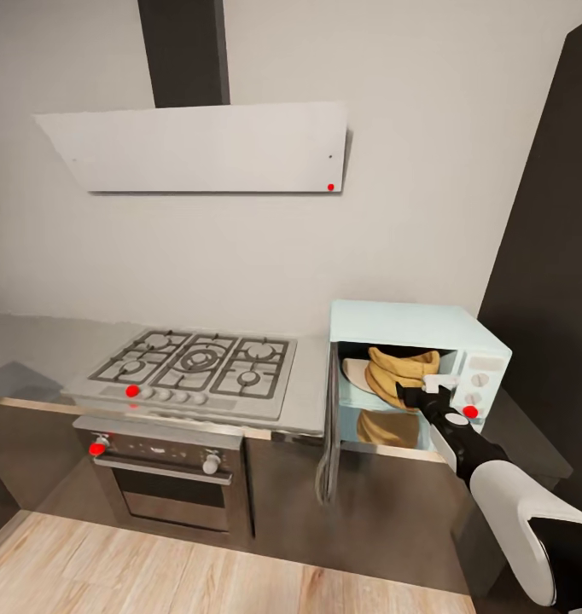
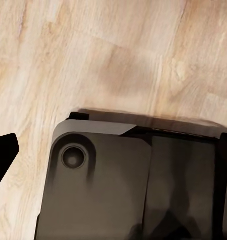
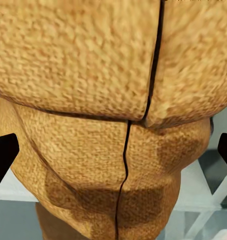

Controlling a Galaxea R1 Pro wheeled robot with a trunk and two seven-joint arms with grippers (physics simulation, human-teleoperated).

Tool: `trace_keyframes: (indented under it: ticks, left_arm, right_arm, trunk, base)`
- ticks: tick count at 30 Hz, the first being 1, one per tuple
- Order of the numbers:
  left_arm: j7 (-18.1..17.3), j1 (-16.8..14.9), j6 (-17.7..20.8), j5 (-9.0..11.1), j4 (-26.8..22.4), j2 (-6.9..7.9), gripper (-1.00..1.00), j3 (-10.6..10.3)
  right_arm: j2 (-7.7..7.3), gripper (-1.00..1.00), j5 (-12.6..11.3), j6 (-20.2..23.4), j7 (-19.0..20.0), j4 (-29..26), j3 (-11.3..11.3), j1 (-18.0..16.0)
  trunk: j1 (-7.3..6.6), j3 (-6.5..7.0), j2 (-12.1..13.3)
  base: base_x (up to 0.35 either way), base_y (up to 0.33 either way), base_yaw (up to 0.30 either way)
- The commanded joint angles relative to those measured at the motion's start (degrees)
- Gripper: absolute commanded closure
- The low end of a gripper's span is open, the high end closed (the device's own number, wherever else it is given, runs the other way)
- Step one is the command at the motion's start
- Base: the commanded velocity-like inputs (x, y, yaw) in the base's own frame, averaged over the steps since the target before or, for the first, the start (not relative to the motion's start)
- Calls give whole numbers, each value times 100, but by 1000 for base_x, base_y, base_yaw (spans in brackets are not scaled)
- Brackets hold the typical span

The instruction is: In the kitchen, take the popcorn bag from the countertop, put it into the microwave, and heat it until the popcorn is cooked so the cooked popcorn ends up inside the bag.

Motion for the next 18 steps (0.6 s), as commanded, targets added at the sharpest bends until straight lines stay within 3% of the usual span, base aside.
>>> trace_keyframes:
  ticks: [1, 8, 18]
  left_arm:
    - [-1, -5, -19, -4, 4, -5, -100, 25]
    - [0, -5, -20, -4, 4, -4, -100, 26]
    - [-1, -5, -20, -3, 4, -2, -100, 26]
  right_arm:
    - [6, -100, 16, -22, 19, 6, -36, -5]
    - [8, -100, 17, -104, 26, 6, -27, 3]
    - [8, -100, 17, -119, 28, 6, -27, 3]
  trunk:
    - [2, -11, -9]
    - [2, -11, -9]
    - [2, -11, -9]
  base:
    - [2, 0, 0]
    - [138, 0, 0]
    - [35, 0, 0]
